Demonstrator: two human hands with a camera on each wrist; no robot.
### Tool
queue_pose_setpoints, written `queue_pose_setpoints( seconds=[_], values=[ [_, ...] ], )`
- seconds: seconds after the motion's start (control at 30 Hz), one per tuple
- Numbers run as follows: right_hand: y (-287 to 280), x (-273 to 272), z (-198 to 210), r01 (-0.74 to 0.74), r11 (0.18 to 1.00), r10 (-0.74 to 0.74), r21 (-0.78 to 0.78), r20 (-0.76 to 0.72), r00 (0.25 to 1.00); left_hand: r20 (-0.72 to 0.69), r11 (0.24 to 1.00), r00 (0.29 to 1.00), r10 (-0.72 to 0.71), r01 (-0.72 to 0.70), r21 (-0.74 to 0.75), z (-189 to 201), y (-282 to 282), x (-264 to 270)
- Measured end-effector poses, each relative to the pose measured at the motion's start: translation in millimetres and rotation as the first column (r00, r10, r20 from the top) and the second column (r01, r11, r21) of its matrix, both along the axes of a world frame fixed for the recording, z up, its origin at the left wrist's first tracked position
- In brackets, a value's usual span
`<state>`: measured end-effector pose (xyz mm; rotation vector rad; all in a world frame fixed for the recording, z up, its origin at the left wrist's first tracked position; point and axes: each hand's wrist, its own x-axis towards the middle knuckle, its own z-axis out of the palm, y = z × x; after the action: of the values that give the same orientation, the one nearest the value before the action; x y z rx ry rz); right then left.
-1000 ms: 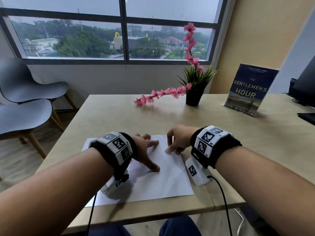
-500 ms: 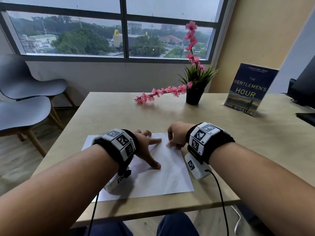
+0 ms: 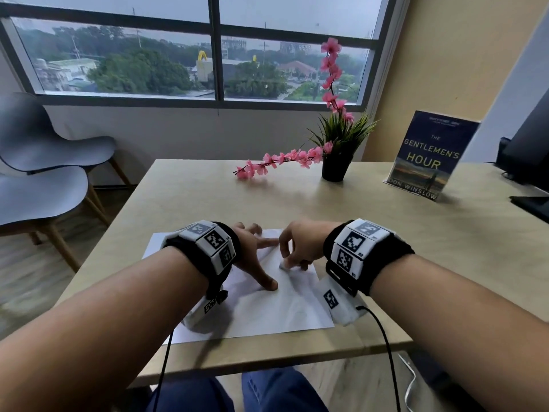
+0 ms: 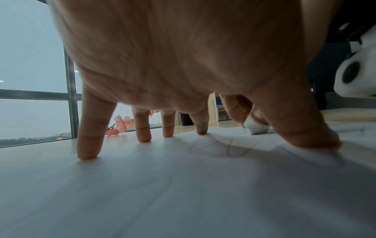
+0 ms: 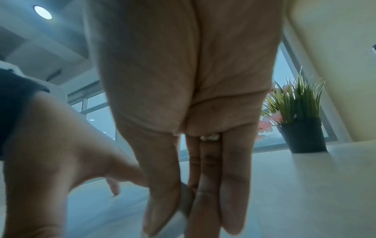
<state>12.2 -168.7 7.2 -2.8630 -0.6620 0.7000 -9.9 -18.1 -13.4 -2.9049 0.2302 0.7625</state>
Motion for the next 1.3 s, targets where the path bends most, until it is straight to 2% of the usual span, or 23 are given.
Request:
queue_pose_setpoints(
  seconds=[0.17, 0.37, 0.5, 0.7, 0.87, 1.0, 1.07, 1.2, 1.3],
  values=[
    [-7, 16, 0, 0.062, 0.998, -0.062, 0.018, 0.044, 0.997, -0.005, 1.0, 1.0, -0.003, 0.003, 0.014, 0, -1, -1],
    [-9, 12, 2, -0.047, 0.997, 0.046, -0.061, -0.016, 0.999, -0.008, 1.0, 1.0, -0.008, 0.008, 0.003, 0, 0, 0],
    [-13, 19, 1, 0.022, 0.998, -0.017, -0.052, 0.085, 0.996, -0.002, 1.0, 1.0, -0.013, 0.013, 0.007, 0, 0, 0],
    [-15, 5, 1, -0.055, 0.996, 0.054, -0.074, -0.022, 0.998, 0.0, 1.0, 1.0, -0.007, 0.007, 0.012, 0, 0, 0],
    [-14, 8, 3, 0.047, 0.993, -0.04, -0.111, 0.062, 0.997, 0.003, 1.0, 1.0, -0.01, 0.01, 0.018, -1, 0, 0],
    [-10, -10, -1, -0.052, 0.994, 0.052, -0.1, 0.0, 0.999, 0.003, 1.0, 1.0, -0.01, 0.01, 0.009, 0, 0, -1],
    [-11, -10, 1, -0.041, 0.997, 0.038, -0.065, -0.04, 0.998, 0.006, 1.0, 1.0, -0.009, 0.009, 0.011, 0, -1, -2],
    [-10, -1, 4, 0.033, 0.994, -0.029, -0.103, 0.039, 0.999, 0.005, 1.0, 1.0, -0.01, 0.01, 0.02, 0, 0, -1],
    [-3, -11, -1, -0.044, 0.996, 0.045, -0.081, 0.013, 0.999, 0.015, 1.0, 1.0, -0.014, 0.014, 0.015, -1, 0, -1]
  ],
)
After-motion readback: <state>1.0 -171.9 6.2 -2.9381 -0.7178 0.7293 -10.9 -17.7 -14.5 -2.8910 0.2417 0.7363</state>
